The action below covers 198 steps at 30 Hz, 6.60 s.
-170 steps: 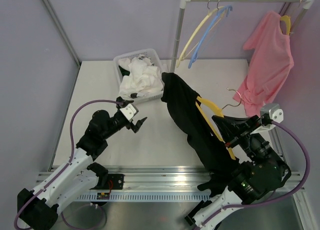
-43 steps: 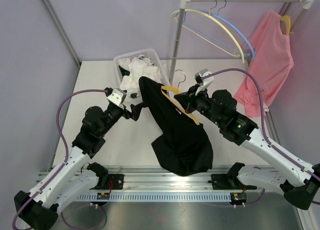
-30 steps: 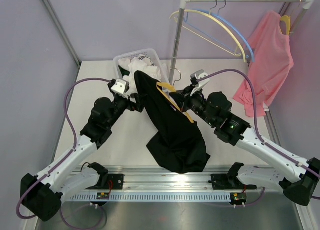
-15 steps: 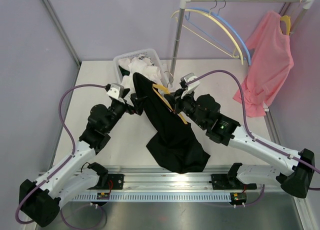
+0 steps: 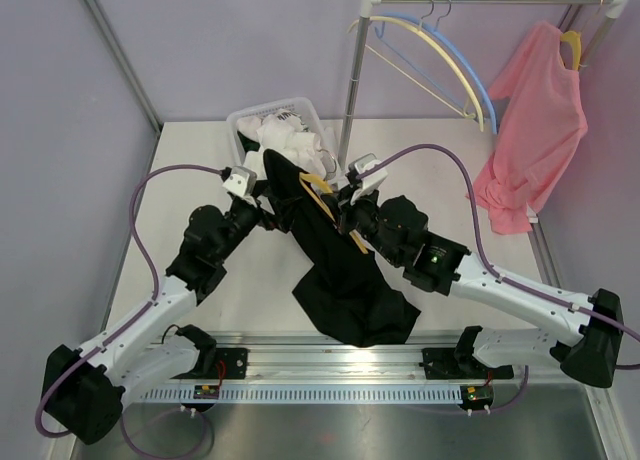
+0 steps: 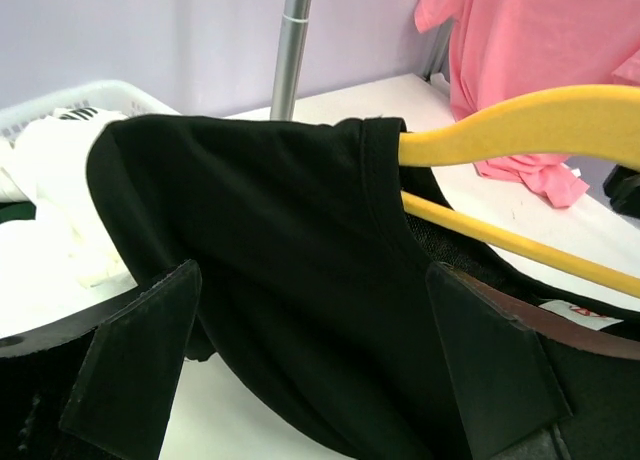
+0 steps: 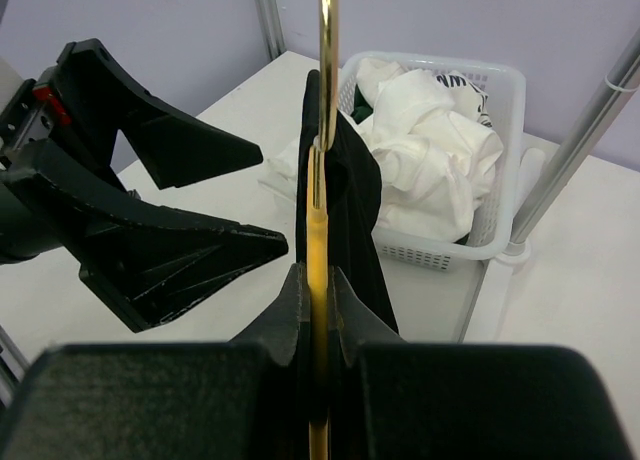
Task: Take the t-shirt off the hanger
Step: Remove the tshirt from the hanger
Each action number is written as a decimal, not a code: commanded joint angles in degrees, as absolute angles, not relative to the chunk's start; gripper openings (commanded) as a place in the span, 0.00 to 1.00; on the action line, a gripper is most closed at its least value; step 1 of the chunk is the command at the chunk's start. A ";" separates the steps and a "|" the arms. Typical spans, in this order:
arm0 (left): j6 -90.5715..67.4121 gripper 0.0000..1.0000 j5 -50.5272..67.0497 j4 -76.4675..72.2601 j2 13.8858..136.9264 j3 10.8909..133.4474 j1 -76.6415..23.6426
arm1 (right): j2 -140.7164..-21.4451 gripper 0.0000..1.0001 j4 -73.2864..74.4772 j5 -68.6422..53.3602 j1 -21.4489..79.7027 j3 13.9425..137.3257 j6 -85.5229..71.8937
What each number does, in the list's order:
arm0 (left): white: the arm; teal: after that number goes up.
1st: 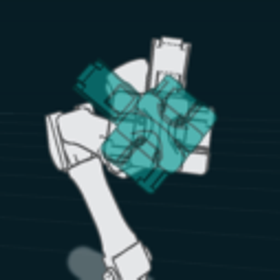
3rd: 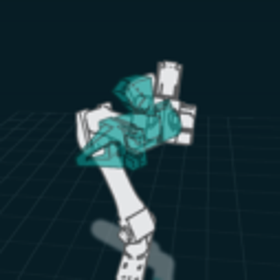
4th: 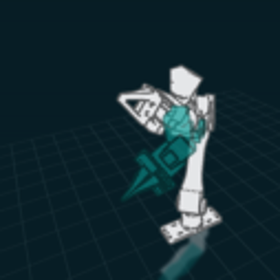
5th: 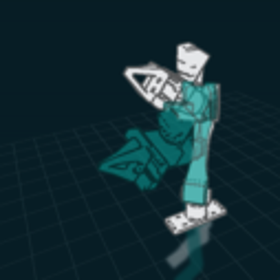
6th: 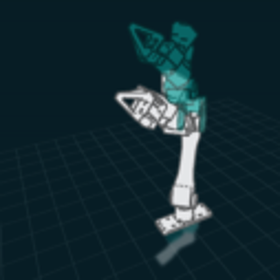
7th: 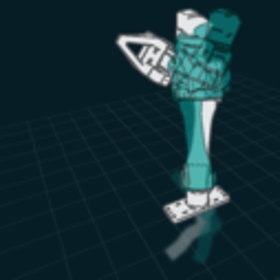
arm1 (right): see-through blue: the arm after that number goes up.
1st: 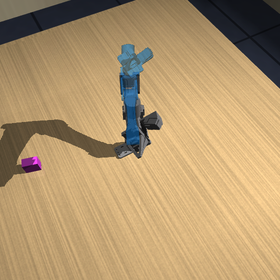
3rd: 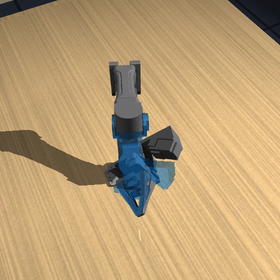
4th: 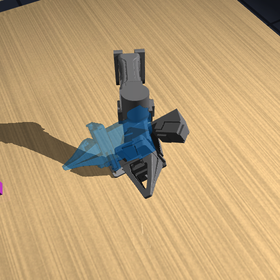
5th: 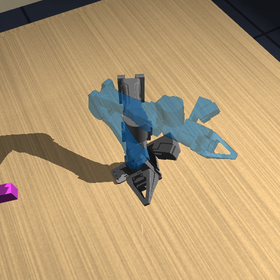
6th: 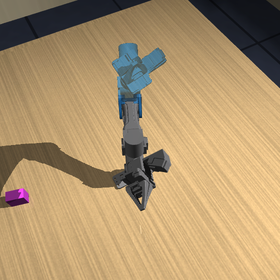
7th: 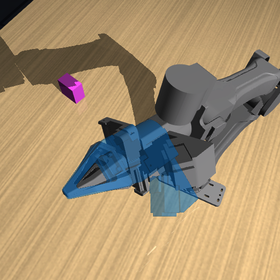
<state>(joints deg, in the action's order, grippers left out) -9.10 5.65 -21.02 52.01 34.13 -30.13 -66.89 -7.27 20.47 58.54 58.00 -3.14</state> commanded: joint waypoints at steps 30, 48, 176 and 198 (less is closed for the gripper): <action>-10.20 0.52 1.94 -24.35 57.57 39.46 -31.11 | -68.99 0.00 -12.22 25.93 63.28 63.54 -0.35; -2.12 0.00 1.59 -15.21 52.29 42.80 -33.31 | -72.33 0.00 2.07 30.85 63.46 70.56 -2.54; 21.10 0.00 26.89 -8.53 49.75 42.45 -60.12 | -77.61 0.00 6.33 39.29 65.92 80.68 -7.21; 17.14 0.00 33.65 -5.37 45.26 43.33 -60.12 | -82.88 0.00 -1.58 44.21 65.83 81.74 -3.26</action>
<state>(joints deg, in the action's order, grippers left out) 18.41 29.04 -5.52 45.47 40.82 -59.75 -82.72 5.48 40.69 65.63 78.41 -4.49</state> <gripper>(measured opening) 0.002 0.047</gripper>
